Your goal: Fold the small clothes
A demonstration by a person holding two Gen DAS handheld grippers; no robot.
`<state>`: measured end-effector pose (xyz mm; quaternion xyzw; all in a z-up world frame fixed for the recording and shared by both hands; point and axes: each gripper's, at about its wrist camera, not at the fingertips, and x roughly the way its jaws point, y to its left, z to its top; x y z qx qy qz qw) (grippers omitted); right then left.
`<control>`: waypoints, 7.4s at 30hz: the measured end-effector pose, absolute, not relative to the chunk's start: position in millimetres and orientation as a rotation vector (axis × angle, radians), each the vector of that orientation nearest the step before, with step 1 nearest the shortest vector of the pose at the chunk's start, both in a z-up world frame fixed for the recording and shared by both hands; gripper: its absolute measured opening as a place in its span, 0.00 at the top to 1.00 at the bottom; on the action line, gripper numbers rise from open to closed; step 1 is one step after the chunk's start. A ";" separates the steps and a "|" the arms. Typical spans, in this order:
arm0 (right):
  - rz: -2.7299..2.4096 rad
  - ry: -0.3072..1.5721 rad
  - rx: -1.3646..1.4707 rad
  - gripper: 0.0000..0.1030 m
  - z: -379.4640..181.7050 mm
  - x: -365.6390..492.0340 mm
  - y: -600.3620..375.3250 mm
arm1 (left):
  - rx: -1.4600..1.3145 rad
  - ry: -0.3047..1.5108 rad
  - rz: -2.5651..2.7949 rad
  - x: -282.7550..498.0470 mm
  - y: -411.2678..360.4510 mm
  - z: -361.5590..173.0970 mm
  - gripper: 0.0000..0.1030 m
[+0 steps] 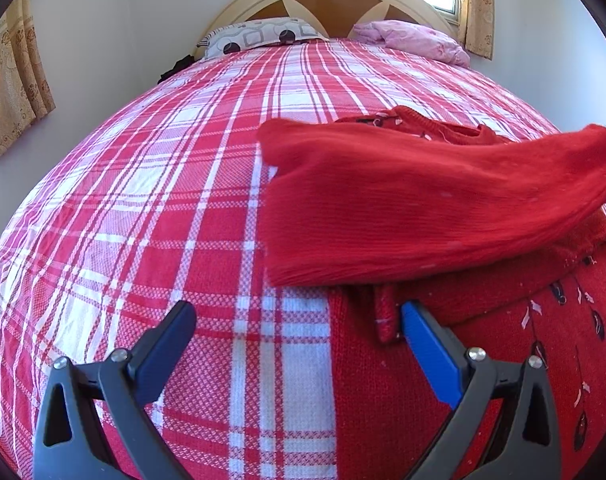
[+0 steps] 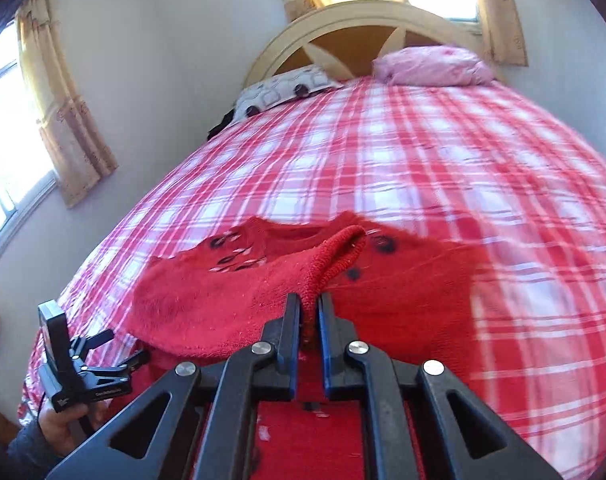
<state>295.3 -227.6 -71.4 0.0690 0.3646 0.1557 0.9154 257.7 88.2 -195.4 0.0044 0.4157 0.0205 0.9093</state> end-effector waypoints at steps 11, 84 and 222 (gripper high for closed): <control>0.220 0.779 0.173 0.93 -94.0 281.5 -282.4 | -0.005 0.864 0.042 257.7 89.3 -196.6 0.00; 0.441 0.975 -0.121 0.42 -83.9 344.5 -183.1 | -0.435 0.657 -0.170 244.8 152.2 -177.0 0.44; 0.401 1.017 0.316 0.71 -166.9 15.3 -302.9 | -0.152 0.971 -0.220 26.1 78.7 -195.1 0.54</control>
